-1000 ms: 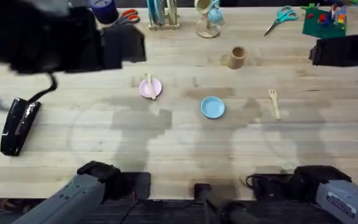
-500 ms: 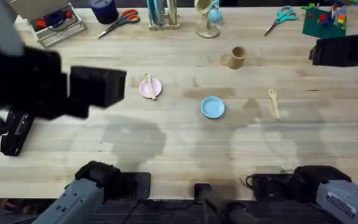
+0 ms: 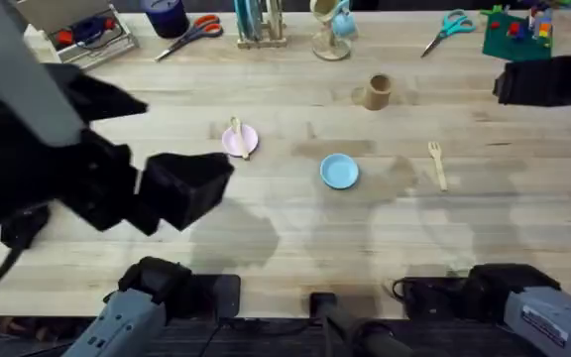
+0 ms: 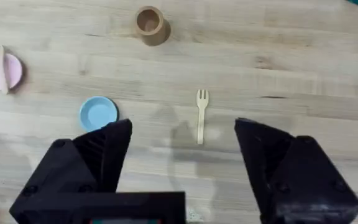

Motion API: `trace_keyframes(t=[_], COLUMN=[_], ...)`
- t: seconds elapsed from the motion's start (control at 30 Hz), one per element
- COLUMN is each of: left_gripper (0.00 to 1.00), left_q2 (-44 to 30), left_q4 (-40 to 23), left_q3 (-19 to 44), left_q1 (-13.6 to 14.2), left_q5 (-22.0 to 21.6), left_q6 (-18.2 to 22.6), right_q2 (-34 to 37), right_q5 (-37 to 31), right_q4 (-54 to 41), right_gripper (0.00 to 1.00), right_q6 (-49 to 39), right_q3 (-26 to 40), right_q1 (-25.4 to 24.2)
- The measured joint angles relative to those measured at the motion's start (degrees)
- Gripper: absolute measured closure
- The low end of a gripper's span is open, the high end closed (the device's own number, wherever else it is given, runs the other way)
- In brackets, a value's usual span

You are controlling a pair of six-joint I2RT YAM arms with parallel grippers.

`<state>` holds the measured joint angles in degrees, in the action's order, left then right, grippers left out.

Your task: Pick up a utensil and set it on the pink plate, then put the other utensil in the container.

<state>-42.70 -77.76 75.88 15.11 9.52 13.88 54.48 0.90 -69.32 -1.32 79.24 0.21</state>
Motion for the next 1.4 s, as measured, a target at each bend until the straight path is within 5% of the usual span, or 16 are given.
trace_keyframes(t=[0.47,0.97,1.4], left_gripper=[0.011,0.011,0.011], left_q2=[0.0,-0.12,-1.51], left_q4=[14.96,18.87,19.3], left_q3=[-14.5,-18.32,-18.41], left_q1=[-0.9,-14.95,-15.37], left_q5=[14.95,35.72,43.12], left_q6=[7.56,19.86,25.16], right_q2=[0.0,4.47,10.54], right_q5=[-0.01,-0.01,-0.69], right_q4=[-3.78,-9.62,-4.25], right_gripper=[0.005,0.007,0.006], right_q6=[-0.02,-0.02,-0.42], right_q3=[0.0,0.11,-8.71], right_q1=[0.0,0.0,0.0])
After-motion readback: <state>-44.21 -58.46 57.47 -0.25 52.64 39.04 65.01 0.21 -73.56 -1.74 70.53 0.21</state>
